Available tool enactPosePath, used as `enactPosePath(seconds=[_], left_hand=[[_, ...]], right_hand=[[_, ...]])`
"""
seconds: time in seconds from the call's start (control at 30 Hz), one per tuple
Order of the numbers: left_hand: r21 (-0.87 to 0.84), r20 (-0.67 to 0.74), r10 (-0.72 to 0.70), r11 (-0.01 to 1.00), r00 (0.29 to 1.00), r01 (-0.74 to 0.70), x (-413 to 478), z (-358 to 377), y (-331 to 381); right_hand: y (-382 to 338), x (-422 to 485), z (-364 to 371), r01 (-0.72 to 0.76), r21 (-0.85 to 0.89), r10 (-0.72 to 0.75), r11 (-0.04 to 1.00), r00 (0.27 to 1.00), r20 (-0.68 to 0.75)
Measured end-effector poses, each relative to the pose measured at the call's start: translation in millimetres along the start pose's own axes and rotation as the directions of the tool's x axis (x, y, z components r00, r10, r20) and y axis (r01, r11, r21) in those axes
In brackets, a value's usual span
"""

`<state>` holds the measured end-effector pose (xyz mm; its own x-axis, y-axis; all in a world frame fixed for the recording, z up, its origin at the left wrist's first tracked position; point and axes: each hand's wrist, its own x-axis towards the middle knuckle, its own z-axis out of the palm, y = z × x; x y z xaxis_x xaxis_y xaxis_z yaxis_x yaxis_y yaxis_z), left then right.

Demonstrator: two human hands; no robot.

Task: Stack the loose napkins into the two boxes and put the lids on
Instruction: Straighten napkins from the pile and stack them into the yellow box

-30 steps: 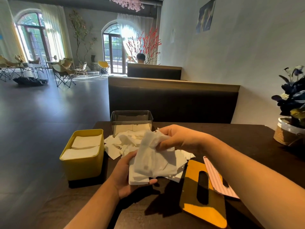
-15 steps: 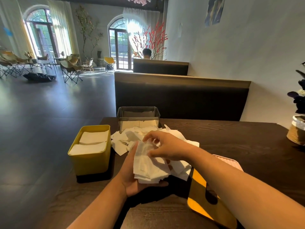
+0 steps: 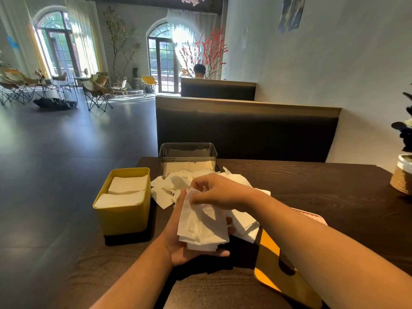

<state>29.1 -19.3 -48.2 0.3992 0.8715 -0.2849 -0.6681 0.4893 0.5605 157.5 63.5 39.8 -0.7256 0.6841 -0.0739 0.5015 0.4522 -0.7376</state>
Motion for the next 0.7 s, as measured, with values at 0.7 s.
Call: enactPosePath(seconds=[0.7], left_hand=[[-0.22, 0.254, -0.015, 0.973, 0.967, 0.073, 0.5, -8.5, 0.6]], right_hand=[[-37.3, -0.7, -23.9, 0.296, 0.407, -0.157, 0.864, 0.927, -0.341]])
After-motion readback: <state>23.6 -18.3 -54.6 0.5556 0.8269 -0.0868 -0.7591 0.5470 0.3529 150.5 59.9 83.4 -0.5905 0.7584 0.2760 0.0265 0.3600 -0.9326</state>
